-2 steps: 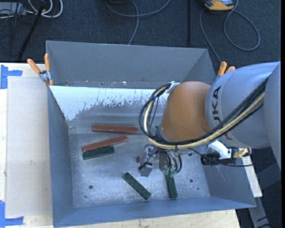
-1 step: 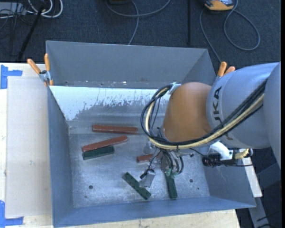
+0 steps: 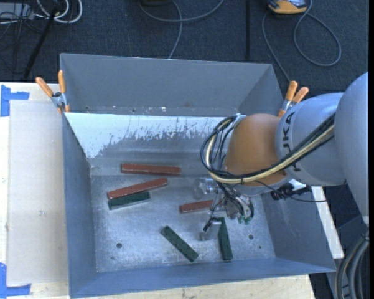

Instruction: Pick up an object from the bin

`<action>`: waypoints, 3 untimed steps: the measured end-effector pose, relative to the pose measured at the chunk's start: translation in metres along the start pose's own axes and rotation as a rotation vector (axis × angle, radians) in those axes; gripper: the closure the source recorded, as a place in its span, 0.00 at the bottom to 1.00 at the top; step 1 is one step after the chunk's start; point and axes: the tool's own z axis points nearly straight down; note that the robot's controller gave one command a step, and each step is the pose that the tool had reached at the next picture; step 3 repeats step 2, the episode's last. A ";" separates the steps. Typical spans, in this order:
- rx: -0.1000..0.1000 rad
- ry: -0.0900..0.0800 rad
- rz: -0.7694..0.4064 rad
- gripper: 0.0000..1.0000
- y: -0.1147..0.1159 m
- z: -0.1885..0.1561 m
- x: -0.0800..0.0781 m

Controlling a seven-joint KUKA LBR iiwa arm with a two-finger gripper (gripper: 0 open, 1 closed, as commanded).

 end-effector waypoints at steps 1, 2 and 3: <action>-0.002 -0.002 -0.001 1.00 0.001 -0.001 -0.001; 0.000 -0.012 -0.027 1.00 -0.023 -0.127 -0.025; 0.000 -0.012 -0.027 1.00 -0.023 -0.127 -0.025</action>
Offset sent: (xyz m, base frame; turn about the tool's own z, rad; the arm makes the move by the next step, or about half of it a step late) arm 0.0000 0.0000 0.0000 0.0000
